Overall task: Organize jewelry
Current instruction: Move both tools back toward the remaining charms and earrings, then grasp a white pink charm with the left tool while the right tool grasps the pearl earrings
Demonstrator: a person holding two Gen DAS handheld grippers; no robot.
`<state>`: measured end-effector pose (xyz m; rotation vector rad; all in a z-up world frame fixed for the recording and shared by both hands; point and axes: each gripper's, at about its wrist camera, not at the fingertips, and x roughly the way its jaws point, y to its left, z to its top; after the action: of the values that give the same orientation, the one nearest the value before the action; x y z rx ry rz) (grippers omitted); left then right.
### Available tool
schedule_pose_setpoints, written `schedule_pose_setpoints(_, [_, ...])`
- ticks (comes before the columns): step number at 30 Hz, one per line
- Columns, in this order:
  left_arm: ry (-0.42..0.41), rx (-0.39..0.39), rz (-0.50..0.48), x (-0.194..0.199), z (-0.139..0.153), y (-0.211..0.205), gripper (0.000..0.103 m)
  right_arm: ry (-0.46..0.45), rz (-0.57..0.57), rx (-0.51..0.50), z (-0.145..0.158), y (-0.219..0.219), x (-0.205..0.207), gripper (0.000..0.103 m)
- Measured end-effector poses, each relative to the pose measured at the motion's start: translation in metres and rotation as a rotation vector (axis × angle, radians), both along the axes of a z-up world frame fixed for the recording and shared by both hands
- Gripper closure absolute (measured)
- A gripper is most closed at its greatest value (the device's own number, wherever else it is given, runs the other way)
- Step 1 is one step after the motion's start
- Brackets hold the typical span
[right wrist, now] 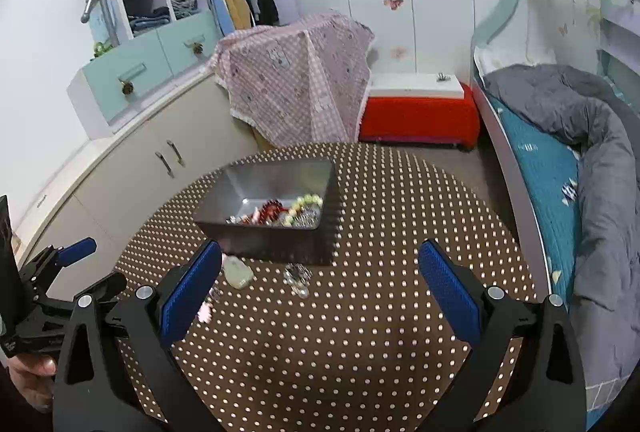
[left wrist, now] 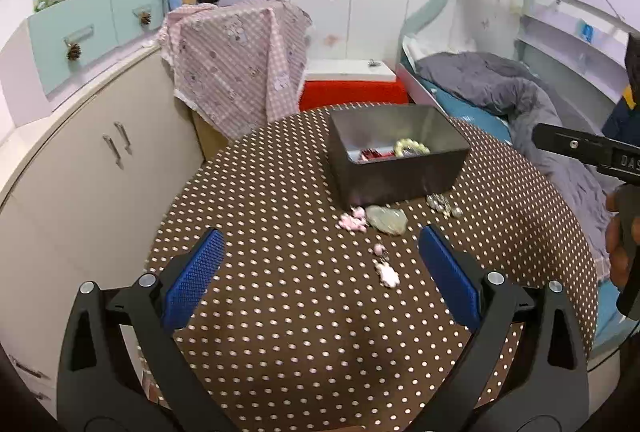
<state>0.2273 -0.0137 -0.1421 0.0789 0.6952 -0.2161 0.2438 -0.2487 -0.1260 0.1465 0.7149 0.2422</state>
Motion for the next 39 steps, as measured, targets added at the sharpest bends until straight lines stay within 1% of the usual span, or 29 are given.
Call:
schedule_pose_setpoints(6, [0.047, 0.049, -0.035, 0.007, -0.026, -0.021, 0.007, 0.060, 0.000, 0.006, -0.028, 0.000, -0.001, 0.008])
schedule_pose_setpoints(13, [0.116, 0.053, -0.045, 0.022, -0.052, -0.031, 0.008, 0.110, -0.009, 0.017, -0.049, -0.004, 0.004, 0.008])
schedule_pose_setpoints(14, [0.128, 0.052, -0.046, 0.025, -0.055, -0.032, 0.010, 0.114, -0.010, 0.016, -0.052, -0.005, 0.005, 0.008])
schedule_pose_setpoints(15, [0.137, 0.049, -0.049, 0.027, -0.057, -0.032, 0.013, 0.121, -0.009, 0.013, -0.054, -0.004, 0.006, 0.008])
schedule_pose_setpoints(16, [0.153, 0.042, -0.056, 0.029, -0.060, -0.033, 0.022, 0.127, -0.008, 0.009, -0.057, -0.004, 0.007, 0.008])
schedule_pose_setpoints(17, [0.170, 0.037, -0.067, 0.032, -0.063, -0.035, 0.027, 0.131, -0.007, 0.006, -0.059, -0.004, 0.008, 0.008])
schedule_pose_setpoints(19, [0.212, 0.038, -0.097, 0.036, -0.073, -0.038, 0.043, 0.150, -0.002, -0.007, -0.065, -0.002, 0.014, 0.008])
schedule_pose_setpoints(20, [0.196, 0.046, -0.106, 0.035, -0.074, -0.040, 0.052, 0.155, 0.002, -0.017, -0.068, 0.001, 0.016, 0.008])
schedule_pose_setpoints(21, [0.193, 0.045, -0.127, 0.034, -0.073, -0.041, 0.057, 0.157, 0.006, -0.025, -0.071, 0.002, 0.017, 0.008])
schedule_pose_setpoints(22, [0.191, 0.037, -0.146, 0.033, -0.072, -0.041, 0.076, 0.162, 0.020, -0.040, -0.075, 0.006, 0.020, 0.008])
schedule_pose_setpoints(23, [0.193, 0.027, -0.154, 0.033, -0.071, -0.039, 0.084, 0.164, 0.028, -0.051, -0.078, 0.009, 0.022, 0.008])
schedule_pose_setpoints(25, [0.195, 0.012, -0.159, 0.033, -0.071, -0.036, 0.087, 0.169, 0.053, -0.078, -0.084, 0.017, 0.028, 0.009])
schedule_pose_setpoints(28, [0.185, -0.006, -0.157, 0.030, -0.072, -0.031, 0.087, 0.166, 0.107, -0.129, -0.089, 0.034, 0.036, 0.025])
schedule_pose_setpoints(30, [0.186, -0.018, -0.155, 0.029, -0.072, -0.028, 0.087, 0.150, 0.134, -0.158, -0.090, 0.042, 0.038, 0.030])
schedule_pose_setpoints(31, [0.187, -0.025, -0.153, 0.030, -0.072, -0.028, 0.087, 0.145, 0.139, -0.176, -0.090, 0.045, 0.039, 0.036])
schedule_pose_setpoints(32, [0.190, -0.035, -0.151, 0.030, -0.073, -0.026, 0.087, 0.139, 0.139, -0.186, -0.090, 0.046, 0.039, 0.046])
schedule_pose_setpoints(33, [0.191, -0.041, -0.148, 0.030, -0.074, -0.026, 0.087, 0.135, 0.144, -0.191, -0.090, 0.046, 0.038, 0.052])
schedule_pose_setpoints(35, [0.194, -0.055, -0.146, 0.032, -0.074, -0.026, 0.087, 0.129, 0.163, -0.198, -0.089, 0.049, 0.036, 0.075])
schedule_pose_setpoints(36, [0.195, -0.057, -0.145, 0.032, -0.074, -0.026, 0.087, 0.127, 0.171, -0.204, -0.089, 0.051, 0.034, 0.080])
schedule_pose_setpoints(37, [0.195, -0.056, -0.145, 0.033, -0.074, -0.027, 0.087, 0.125, 0.183, -0.204, -0.089, 0.051, 0.032, 0.089])
schedule_pose_setpoints(38, [0.194, -0.055, -0.146, 0.033, -0.074, -0.026, 0.087, 0.124, 0.193, -0.204, -0.090, 0.052, 0.031, 0.093])
schedule_pose_setpoints(39, [0.193, -0.054, -0.146, 0.033, -0.074, -0.026, 0.087, 0.120, 0.197, -0.205, -0.090, 0.052, 0.028, 0.093])
